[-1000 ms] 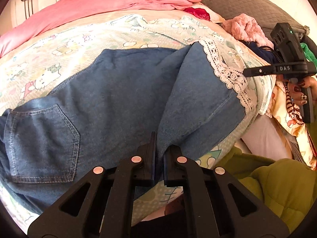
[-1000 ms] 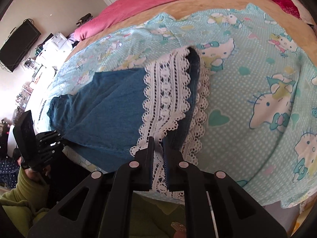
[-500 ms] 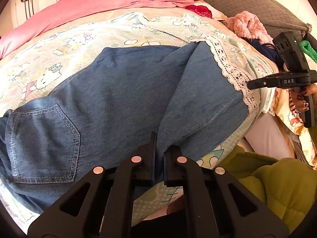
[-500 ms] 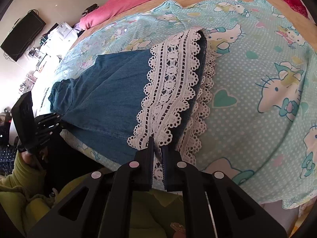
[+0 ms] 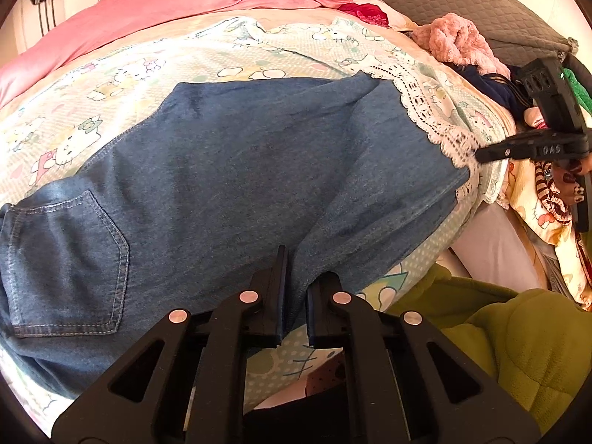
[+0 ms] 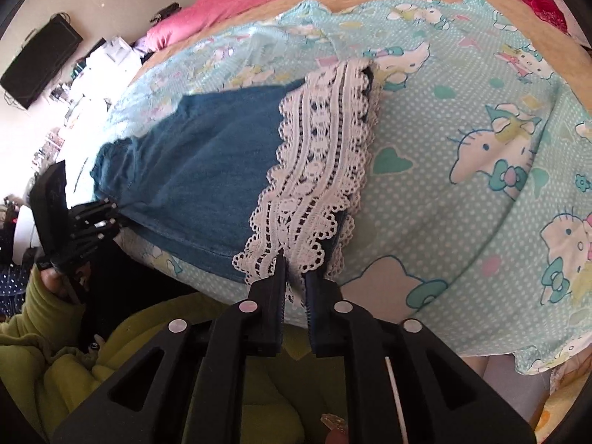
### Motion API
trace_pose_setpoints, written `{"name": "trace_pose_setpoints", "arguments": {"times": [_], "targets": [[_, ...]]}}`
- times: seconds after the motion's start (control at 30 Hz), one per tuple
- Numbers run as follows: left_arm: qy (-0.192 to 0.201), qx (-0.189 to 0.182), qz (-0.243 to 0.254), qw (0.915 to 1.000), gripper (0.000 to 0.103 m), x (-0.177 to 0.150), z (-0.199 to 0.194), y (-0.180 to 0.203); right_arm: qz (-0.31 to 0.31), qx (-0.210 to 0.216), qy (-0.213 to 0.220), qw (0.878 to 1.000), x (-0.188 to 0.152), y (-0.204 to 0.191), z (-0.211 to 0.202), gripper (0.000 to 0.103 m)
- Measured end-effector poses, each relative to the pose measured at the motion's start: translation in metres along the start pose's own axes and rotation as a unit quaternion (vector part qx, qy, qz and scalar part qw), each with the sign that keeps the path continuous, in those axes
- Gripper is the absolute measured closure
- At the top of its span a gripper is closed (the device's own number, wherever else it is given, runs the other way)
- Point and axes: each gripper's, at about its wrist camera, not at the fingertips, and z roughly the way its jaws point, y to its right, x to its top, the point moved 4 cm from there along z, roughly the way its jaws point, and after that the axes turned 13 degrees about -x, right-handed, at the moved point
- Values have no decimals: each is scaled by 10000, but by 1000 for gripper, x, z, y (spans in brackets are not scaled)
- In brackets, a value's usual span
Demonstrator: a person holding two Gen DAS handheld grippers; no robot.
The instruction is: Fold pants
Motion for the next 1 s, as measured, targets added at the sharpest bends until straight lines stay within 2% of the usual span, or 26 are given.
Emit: {"name": "trace_pose_setpoints", "arguments": {"times": [0.1, 0.2, 0.3, 0.37, 0.4, 0.5, 0.6, 0.63, 0.67, 0.73, 0.9, 1.0], "targets": [[-37, 7, -2, 10000, 101, 0, 2, -1, 67, 91, 153, 9998, 3, 2, -5, 88], [6, 5, -24, 10000, 101, 1, 0, -2, 112, 40, -16, 9999, 3, 2, 8, 75], [14, -9, -41, 10000, 101, 0, 0, -2, 152, 157, -42, 9998, 4, 2, 12, 75], [-42, 1, -33, 10000, 101, -2, 1, -2, 10, 98, -64, 9999, 2, -1, 14, 86], [-62, 4, -22, 10000, 101, -2, 2, -2, -88, 3, -160, 9998, -2, -1, 17, 89], [-90, -2, -14, 10000, 99, -1, 4, -1, -141, -195, -247, 9994, -5, 0, 20, 88], [-93, 0, -31, 10000, 96, -3, 2, -1, -59, -437, -47, 9990, 3, 9, 8, 75], [-90, 5, -37, 10000, 90, -4, 0, -1, -40, -504, 43, 9987, 6, 12, 3, 74], [-77, 28, -36, 10000, 76, -6, -3, 0, -10, -571, 144, 9983, 9, 15, -2, 72], [-12, 103, -39, 9999, 62, -9, -9, 0, 145, -672, 364, 9970, 17, 23, -10, 54], [267, 181, -203, 9993, 55, -14, -32, -2, 405, -610, 702, 9948, 36, 24, -14, 51], [469, 298, -229, 9982, 45, -13, -50, -4, 342, -456, 886, 9944, 48, 10, -16, 50]]}}
